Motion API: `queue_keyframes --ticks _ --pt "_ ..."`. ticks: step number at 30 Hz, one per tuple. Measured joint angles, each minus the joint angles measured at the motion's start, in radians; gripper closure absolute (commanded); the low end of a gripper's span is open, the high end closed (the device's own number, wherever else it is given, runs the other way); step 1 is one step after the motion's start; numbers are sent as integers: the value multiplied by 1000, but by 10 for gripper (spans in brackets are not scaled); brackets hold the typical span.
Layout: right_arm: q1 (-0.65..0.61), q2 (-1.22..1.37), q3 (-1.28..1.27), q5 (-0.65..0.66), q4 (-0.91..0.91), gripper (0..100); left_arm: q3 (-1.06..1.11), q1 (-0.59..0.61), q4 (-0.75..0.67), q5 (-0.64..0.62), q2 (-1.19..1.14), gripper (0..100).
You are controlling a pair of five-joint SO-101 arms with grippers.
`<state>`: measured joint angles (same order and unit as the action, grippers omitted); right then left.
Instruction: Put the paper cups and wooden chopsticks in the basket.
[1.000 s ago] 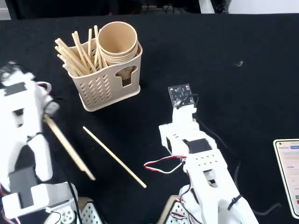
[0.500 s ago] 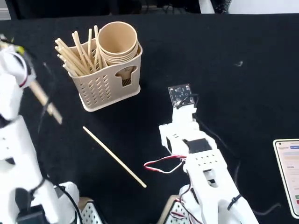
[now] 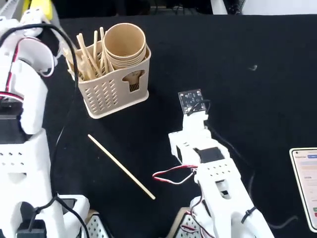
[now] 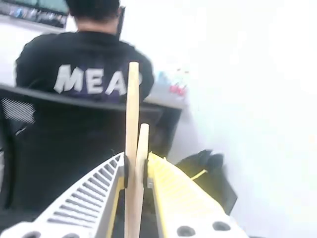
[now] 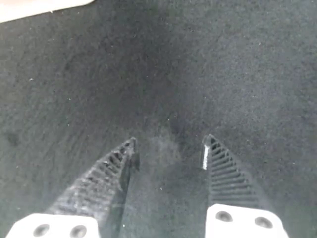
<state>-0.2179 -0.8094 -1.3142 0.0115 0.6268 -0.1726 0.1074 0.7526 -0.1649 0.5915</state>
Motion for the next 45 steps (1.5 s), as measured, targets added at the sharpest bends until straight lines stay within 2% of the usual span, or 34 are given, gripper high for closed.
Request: queue_keyframes --ticks 7,14,18,31,35,39,42,45 --pt "0 0 -3 0 0 783 -2 -18 -58 3 -21 970" --pt "0 0 -6 0 0 783 66 -23 3 11 -97 960" --pt "0 0 -6 0 0 783 74 -23 8 12 -94 875" --pt "0 0 -6 0 0 780 74 -20 163 9 35 873" --pt "2 0 34 34 78 779 74 49 298 9 109 872" --pt "-57 0 198 92 287 779 114 175 551 9 183 870" --pt "-181 0 255 123 376 779 245 278 655 9 221 870" --pt "-370 2 256 137 365 779 450 391 635 9 230 870"
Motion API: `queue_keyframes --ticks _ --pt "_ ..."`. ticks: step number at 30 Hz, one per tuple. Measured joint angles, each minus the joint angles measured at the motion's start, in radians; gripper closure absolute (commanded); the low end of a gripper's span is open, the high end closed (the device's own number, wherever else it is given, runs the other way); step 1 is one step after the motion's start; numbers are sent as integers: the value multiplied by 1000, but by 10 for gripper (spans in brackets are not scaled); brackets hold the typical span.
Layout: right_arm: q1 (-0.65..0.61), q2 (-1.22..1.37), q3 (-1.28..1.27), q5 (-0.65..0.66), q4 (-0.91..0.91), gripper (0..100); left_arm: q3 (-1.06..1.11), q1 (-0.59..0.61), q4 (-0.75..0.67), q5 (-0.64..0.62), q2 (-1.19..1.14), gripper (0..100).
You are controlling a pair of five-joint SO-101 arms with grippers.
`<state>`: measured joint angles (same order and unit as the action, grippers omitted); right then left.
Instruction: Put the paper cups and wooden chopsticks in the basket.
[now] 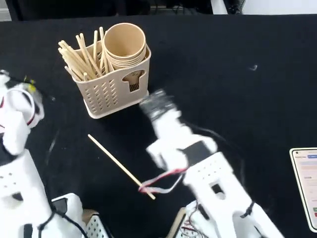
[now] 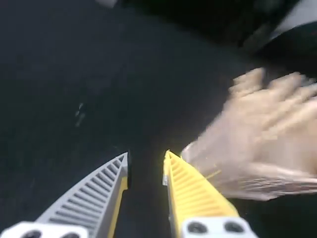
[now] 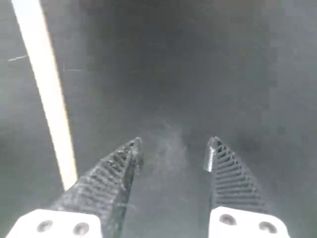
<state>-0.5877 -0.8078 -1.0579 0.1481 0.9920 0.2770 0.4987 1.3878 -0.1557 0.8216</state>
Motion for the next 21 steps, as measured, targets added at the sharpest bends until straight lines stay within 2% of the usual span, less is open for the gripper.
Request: queue_keyframes --ticks 3,6,12,19,21 --pt "-187 9 -2 3 -44 779 244 87 -112 0 2 870" --pt "-296 141 2 -9 -98 779 459 157 -255 -2 2 870" --pt "-390 474 183 -44 -146 779 712 175 -445 2 5 872" --pt "-408 830 456 -97 -149 789 810 236 -525 2 5 873" --pt "-408 910 511 -110 -149 848 832 265 -548 2 5 873"
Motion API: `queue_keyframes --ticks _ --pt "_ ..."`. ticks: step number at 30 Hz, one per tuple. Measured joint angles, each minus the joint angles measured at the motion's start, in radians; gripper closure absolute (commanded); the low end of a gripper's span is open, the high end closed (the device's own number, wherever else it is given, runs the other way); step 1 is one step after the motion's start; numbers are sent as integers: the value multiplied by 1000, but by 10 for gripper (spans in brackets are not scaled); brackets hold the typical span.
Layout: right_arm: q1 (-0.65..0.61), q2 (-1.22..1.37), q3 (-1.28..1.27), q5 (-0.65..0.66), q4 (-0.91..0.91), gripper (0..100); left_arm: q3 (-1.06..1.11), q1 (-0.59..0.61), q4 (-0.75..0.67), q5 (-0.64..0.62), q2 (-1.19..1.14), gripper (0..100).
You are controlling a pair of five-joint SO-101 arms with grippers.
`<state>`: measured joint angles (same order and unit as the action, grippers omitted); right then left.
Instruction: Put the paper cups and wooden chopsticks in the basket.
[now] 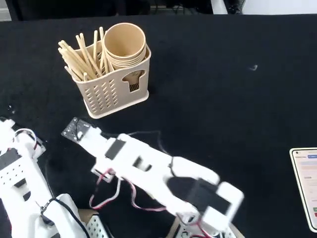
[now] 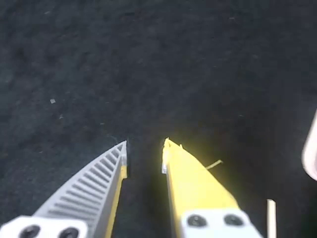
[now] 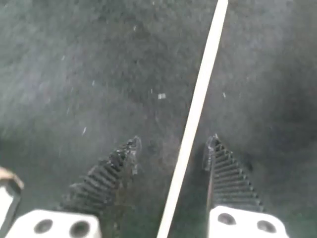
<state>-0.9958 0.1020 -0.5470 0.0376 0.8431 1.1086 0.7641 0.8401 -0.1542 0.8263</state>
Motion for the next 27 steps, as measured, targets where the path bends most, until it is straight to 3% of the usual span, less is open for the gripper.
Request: queue_keyframes --ticks 3,11,19,23,27 --pt "26 64 37 -3 0 993 18 21 -29 -2 0 873" --pt "81 21 48 -3 78 988 31 20 -38 -49 0 873" --pt "192 -413 48 72 239 987 31 20 -38 -83 0 873" --pt "227 -664 48 74 176 987 68 20 -64 -153 2 873" --pt "229 -867 48 74 -34 987 130 20 -152 -201 3 873"
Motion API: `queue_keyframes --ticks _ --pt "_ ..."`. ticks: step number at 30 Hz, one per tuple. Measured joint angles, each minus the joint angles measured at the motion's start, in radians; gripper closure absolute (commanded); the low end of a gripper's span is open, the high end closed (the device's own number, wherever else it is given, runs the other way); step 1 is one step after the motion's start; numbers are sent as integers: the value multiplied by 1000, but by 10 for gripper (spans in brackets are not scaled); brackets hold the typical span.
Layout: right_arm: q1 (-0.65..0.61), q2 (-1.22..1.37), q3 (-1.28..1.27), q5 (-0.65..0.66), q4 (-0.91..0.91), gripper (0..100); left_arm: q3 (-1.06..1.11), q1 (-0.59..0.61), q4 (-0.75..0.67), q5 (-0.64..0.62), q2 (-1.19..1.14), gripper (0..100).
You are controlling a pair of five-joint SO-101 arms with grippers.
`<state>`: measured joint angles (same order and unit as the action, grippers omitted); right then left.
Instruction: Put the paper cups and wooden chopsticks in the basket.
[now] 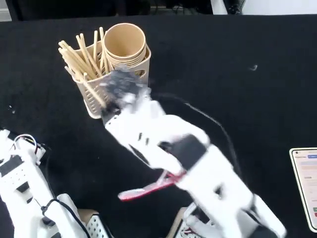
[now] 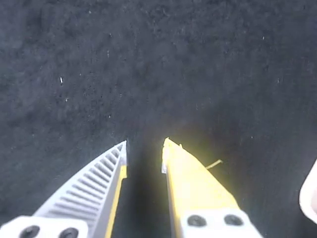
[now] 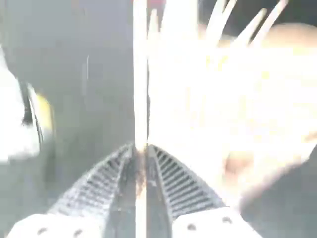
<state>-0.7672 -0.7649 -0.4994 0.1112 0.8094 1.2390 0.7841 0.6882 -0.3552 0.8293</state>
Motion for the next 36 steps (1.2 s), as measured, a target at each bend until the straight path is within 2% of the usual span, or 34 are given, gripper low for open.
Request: queue_keyframes --ticks 5,11,15,21,26,33,36 --pt "41 -23 -6 0 -393 987 35 -80 -46 -11 0 873" --pt "51 152 -31 0 -870 987 37 -127 -46 -12 0 873" --pt "49 321 -18 0 -1039 987 37 -133 -46 -12 0 873" --pt "103 559 78 0 -1062 972 37 -133 -46 -12 0 873" --pt "106 585 106 0 -911 821 37 -133 -46 -12 0 873" --pt "107 502 198 0 -611 890 37 -140 -46 -12 0 872" --pt "109 365 206 0 -483 978 37 -141 -46 -12 0 874"
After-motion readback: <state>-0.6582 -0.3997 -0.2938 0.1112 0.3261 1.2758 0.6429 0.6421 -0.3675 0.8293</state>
